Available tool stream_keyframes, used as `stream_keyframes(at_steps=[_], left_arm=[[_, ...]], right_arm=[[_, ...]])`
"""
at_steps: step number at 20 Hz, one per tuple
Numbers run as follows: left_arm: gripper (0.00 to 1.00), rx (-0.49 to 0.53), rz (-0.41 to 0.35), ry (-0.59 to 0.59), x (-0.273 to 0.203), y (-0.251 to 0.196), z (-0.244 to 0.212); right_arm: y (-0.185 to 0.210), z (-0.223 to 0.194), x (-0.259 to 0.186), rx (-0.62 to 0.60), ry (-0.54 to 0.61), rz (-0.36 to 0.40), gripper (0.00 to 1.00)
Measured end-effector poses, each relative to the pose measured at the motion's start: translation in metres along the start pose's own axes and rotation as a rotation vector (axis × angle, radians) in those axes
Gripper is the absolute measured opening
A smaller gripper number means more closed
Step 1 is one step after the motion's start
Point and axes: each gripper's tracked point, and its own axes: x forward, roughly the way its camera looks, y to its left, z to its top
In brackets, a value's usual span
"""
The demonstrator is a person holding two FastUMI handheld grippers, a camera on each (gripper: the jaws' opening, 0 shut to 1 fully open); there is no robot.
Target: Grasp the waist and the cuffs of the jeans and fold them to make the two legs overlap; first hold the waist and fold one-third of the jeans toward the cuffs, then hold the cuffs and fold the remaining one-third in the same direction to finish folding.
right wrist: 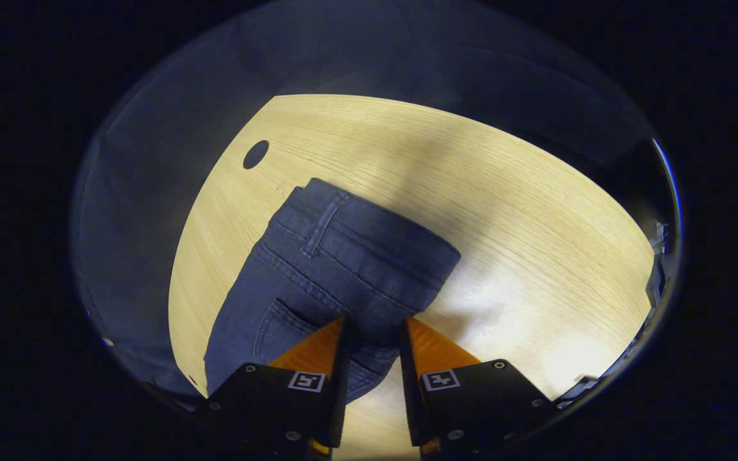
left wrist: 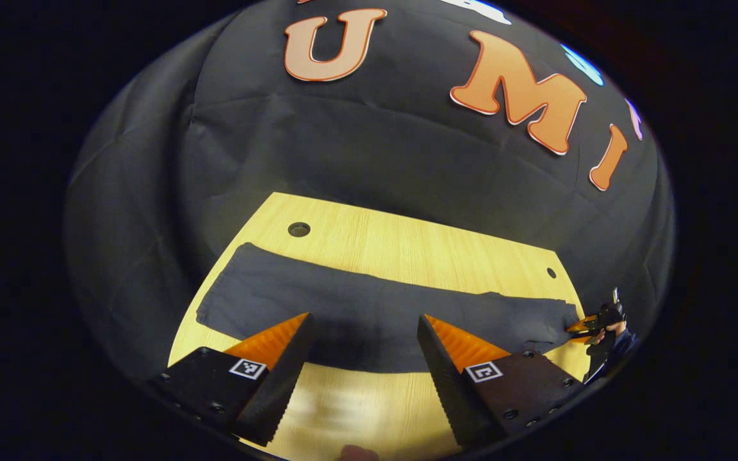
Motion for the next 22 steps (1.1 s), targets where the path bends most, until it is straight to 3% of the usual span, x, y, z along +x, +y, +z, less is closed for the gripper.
stream_keyframes(at_steps=[1,5,12,22], left_arm=[[0.97,0.004,0.000,0.008,0.000,0.000,-0.003],[0.97,0.027,-0.015,-0.006,-0.004,-0.002,-0.005],[0.97,0.028,-0.061,-0.001,-0.010,0.020,-0.009],[0.97,-0.001,-0.116,-0.014,-0.012,0.046,-0.007]], right_arm=[[0.002,0.005,-0.008,0.021,-0.030,0.001,0.25],[0.012,0.001,-0.014,0.057,-0.063,0.034,0.24],[0.051,0.005,-0.079,0.051,-0.225,0.168,0.24],[0.136,-0.038,-0.162,-0.097,-0.328,0.344,0.24]])
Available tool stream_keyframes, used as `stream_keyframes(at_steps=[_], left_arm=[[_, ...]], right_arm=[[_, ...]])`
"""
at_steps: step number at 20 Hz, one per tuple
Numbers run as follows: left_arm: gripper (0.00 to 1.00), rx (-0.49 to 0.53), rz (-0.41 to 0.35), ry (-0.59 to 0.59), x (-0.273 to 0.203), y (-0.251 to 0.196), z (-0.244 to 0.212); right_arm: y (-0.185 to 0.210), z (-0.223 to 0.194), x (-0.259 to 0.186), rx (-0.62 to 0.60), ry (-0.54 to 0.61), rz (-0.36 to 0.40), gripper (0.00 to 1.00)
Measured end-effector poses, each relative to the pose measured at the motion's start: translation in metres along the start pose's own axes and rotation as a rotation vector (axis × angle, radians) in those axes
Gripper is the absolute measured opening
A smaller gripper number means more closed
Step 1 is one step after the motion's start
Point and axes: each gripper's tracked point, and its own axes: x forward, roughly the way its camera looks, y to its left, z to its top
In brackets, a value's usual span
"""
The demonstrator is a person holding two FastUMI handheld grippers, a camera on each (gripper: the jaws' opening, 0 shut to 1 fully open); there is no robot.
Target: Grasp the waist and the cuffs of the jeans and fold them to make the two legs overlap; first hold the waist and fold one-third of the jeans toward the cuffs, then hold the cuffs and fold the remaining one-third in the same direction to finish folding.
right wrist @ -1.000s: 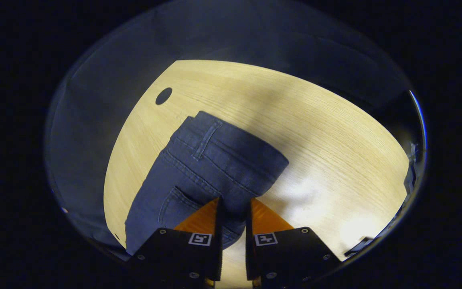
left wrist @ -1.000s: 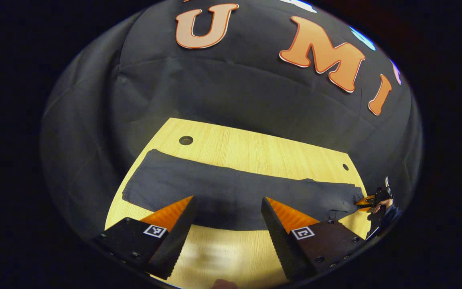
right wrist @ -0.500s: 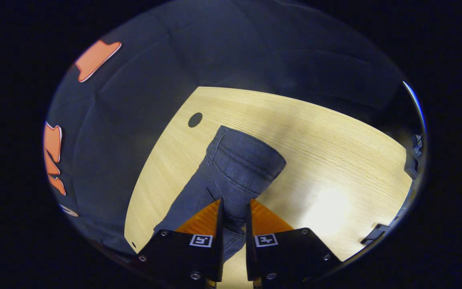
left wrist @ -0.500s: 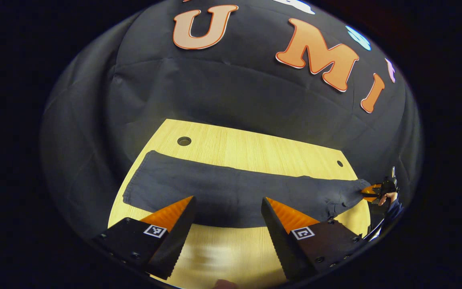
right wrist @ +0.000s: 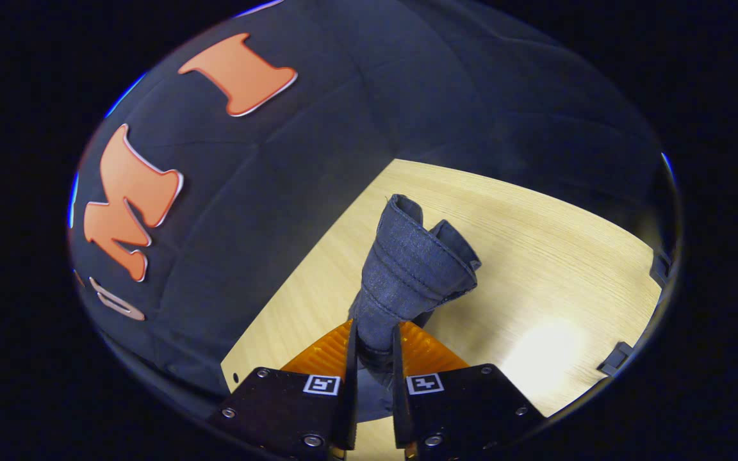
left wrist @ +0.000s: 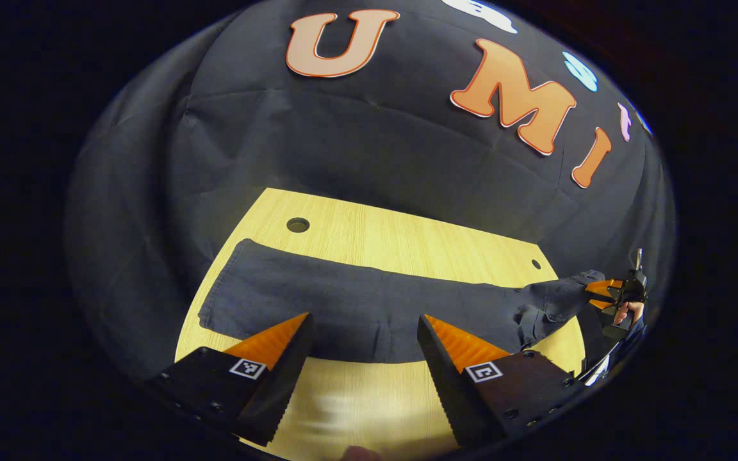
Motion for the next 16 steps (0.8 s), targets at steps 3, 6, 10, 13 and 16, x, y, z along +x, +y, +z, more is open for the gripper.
stream_keyframes(at_steps=[3,6,10,13,16], left_arm=[[0.97,-0.006,-0.003,-0.006,-0.003,0.010,-0.001],[0.97,-0.021,0.007,-0.014,-0.009,0.021,-0.001],[0.96,-0.014,0.029,-0.037,-0.017,0.038,-0.001],[0.97,0.033,0.052,-0.074,-0.024,0.043,0.005],[0.97,0.085,0.075,-0.110,-0.028,0.045,0.012]], right_arm=[[0.036,-0.010,-0.012,-0.059,-0.001,0.062,0.24],[0.065,-0.023,-0.023,-0.104,0.007,0.100,0.24],[0.108,-0.050,-0.031,-0.176,0.036,0.171,0.24],[0.135,-0.075,-0.030,-0.246,0.059,0.192,0.24],[0.154,-0.098,-0.030,-0.300,0.084,0.212,0.24]])
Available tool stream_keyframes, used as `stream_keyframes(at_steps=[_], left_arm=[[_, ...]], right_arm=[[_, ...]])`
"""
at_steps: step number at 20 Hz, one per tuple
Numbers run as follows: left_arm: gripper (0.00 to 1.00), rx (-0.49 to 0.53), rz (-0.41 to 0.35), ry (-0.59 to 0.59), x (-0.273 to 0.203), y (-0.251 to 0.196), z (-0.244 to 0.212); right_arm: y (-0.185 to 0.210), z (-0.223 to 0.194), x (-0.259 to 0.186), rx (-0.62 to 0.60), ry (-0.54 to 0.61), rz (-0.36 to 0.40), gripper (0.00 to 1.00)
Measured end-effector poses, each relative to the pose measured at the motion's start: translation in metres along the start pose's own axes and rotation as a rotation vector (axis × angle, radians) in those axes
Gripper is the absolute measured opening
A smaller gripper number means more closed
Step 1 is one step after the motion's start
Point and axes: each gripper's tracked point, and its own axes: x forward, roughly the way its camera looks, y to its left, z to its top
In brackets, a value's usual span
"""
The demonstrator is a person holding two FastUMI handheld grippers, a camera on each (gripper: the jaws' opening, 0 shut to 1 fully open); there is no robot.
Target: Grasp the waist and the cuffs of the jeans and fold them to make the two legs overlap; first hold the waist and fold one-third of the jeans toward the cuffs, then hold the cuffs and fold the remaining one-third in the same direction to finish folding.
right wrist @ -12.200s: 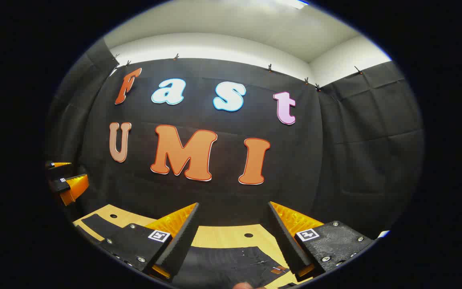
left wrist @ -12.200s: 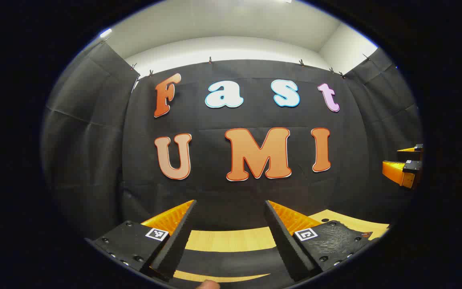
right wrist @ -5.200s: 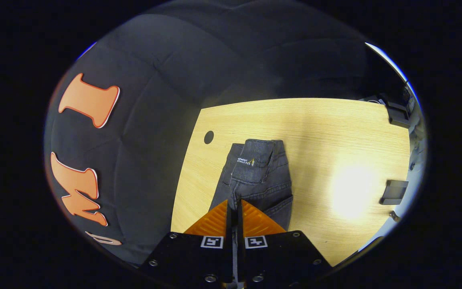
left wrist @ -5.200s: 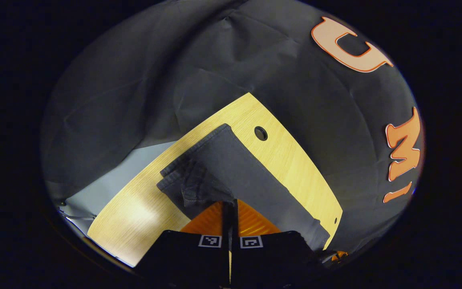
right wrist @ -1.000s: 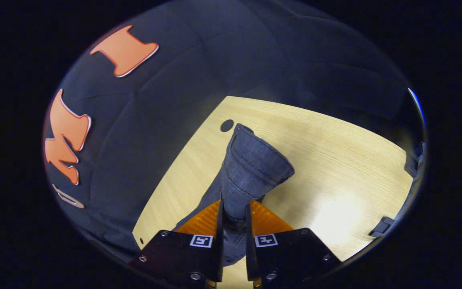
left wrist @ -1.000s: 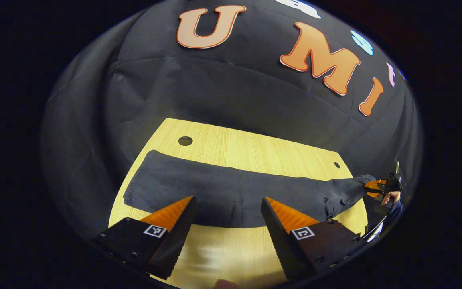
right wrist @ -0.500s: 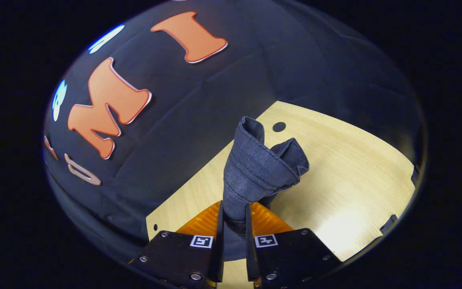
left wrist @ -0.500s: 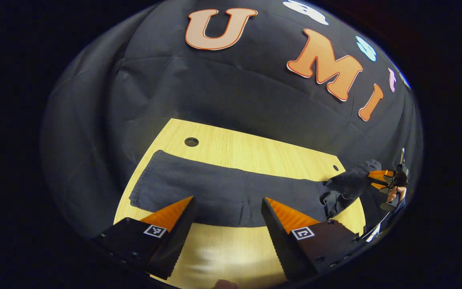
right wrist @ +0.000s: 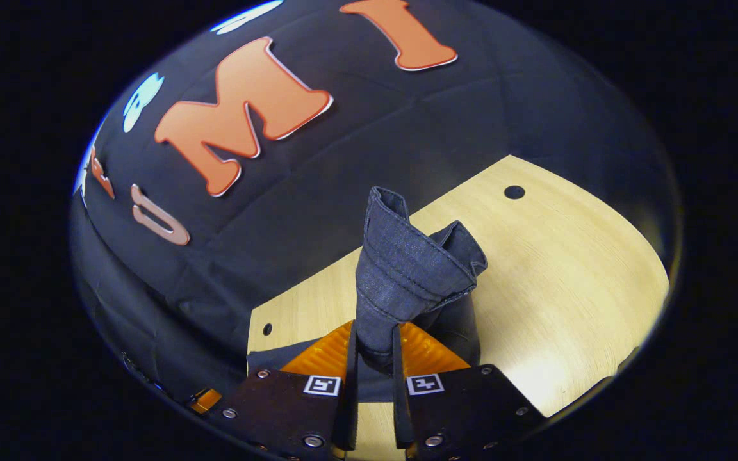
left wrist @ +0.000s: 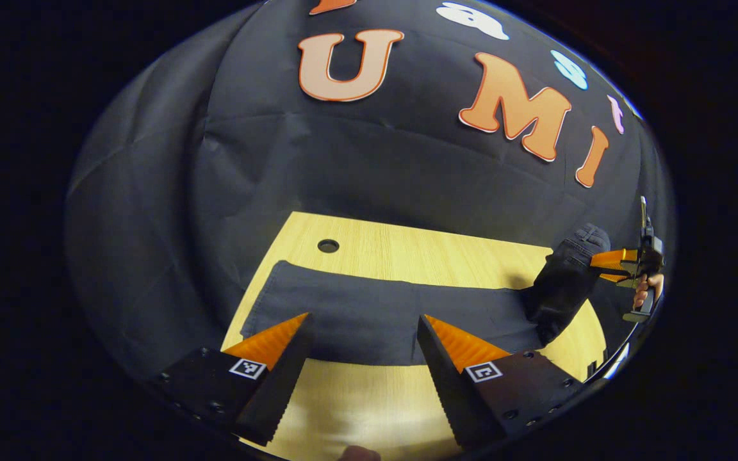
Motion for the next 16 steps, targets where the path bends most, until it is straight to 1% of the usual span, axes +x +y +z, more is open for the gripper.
stream_keyframes(at_steps=[1,2,6,9,11,12,14,15,16], left_arm=[[0.93,0.008,-0.001,-0.001,-0.002,0.000,-0.002],[0.97,0.012,-0.005,0.002,-0.001,0.000,-0.003],[0.97,0.001,-0.012,0.022,-0.005,0.000,-0.013],[0.97,-0.003,-0.001,0.026,-0.007,0.006,-0.016],[0.97,-0.001,0.012,0.028,-0.008,0.010,-0.017],[0.97,-0.003,0.017,0.030,-0.009,0.013,-0.019],[0.97,-0.009,0.032,0.042,-0.010,0.029,-0.028],[0.93,-0.011,0.038,0.048,-0.011,0.032,-0.032],[0.97,-0.011,0.045,0.055,-0.010,0.035,-0.035]], right_arm=[[0.007,-0.006,0.003,-0.016,0.011,0.006,0.24],[0.016,-0.011,0.008,-0.030,0.023,0.016,0.23],[0.042,-0.040,0.022,-0.092,0.070,0.035,0.23],[0.056,-0.063,0.039,-0.124,0.112,0.043,0.24],[0.060,-0.073,0.049,-0.138,0.132,0.040,0.23],[0.062,-0.085,0.054,-0.147,0.154,0.036,0.23],[0.066,-0.103,0.067,-0.173,0.192,0.020,0.23],[0.068,-0.111,0.073,-0.188,0.201,0.009,0.23],[0.069,-0.119,0.078,-0.202,0.207,-0.002,0.24]])
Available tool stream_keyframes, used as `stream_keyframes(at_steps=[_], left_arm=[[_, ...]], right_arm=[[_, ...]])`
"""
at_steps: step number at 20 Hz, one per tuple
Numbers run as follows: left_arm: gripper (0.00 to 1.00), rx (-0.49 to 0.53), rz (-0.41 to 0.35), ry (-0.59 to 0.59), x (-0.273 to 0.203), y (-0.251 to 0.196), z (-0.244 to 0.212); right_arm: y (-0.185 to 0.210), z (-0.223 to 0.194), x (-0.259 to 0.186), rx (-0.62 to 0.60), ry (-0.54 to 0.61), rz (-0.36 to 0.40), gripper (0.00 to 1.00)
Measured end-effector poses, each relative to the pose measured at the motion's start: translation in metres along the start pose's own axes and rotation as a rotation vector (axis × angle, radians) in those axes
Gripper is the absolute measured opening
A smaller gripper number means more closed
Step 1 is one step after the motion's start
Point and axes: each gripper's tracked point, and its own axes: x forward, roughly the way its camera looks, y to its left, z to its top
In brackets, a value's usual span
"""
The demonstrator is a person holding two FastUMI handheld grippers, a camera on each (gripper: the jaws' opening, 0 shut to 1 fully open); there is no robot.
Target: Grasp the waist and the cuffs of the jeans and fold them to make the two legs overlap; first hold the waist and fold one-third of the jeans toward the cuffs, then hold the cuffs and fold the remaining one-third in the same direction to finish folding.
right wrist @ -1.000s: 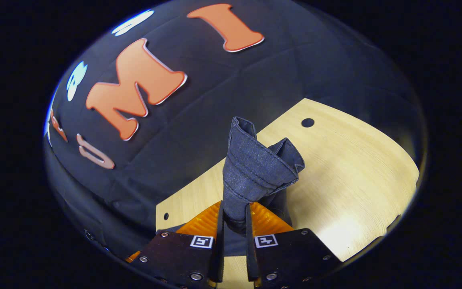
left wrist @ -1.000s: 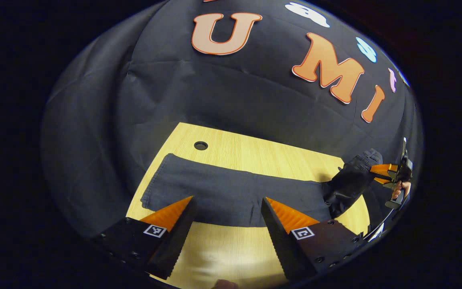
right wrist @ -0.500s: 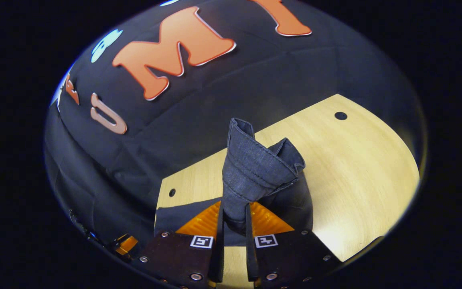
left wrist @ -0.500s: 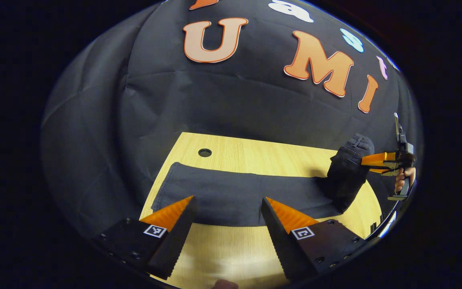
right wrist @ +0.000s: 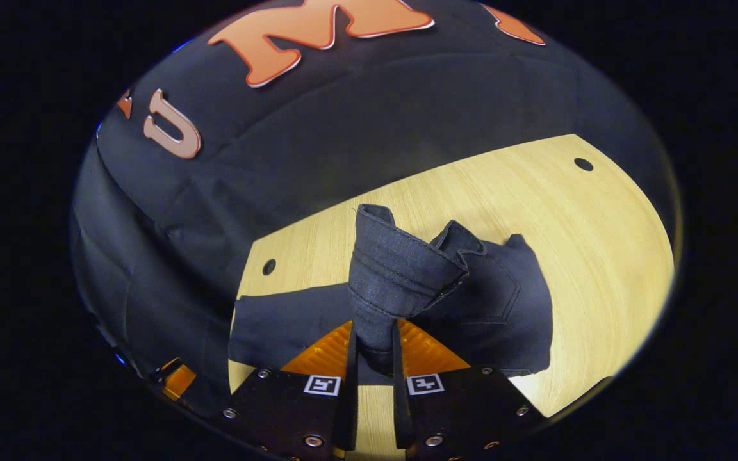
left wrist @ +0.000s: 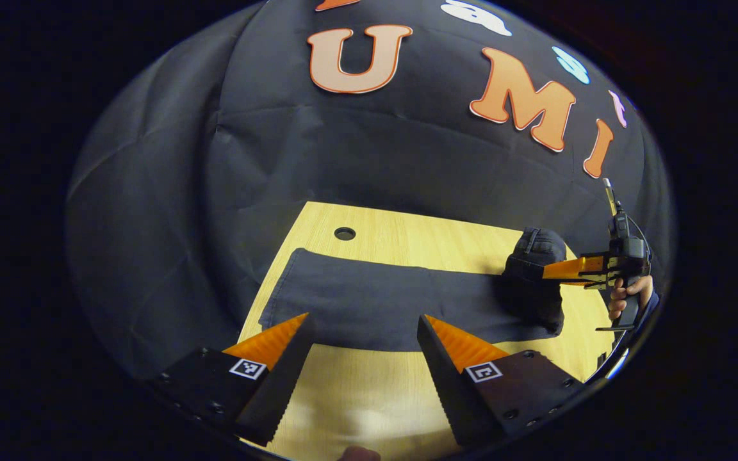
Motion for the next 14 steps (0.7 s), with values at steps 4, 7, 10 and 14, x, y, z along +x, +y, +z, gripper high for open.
stream_keyframes(at_steps=[4,7,10,14], left_arm=[[0.93,-0.001,0.024,0.037,0.001,0.013,-0.015],[0.97,-0.012,0.027,0.052,0.004,0.019,-0.022],[0.97,-0.016,0.031,0.063,0.007,0.026,-0.024],[0.97,-0.032,0.042,0.079,0.017,0.037,-0.026]], right_arm=[[0.009,-0.019,0.018,-0.092,0.024,-0.056,0.23],[0.018,-0.024,0.024,-0.165,0.020,-0.067,0.27],[0.046,-0.042,0.022,-0.184,0.069,0.021,0.40],[0.082,-0.044,0.006,-0.153,0.055,0.152,0.59]])
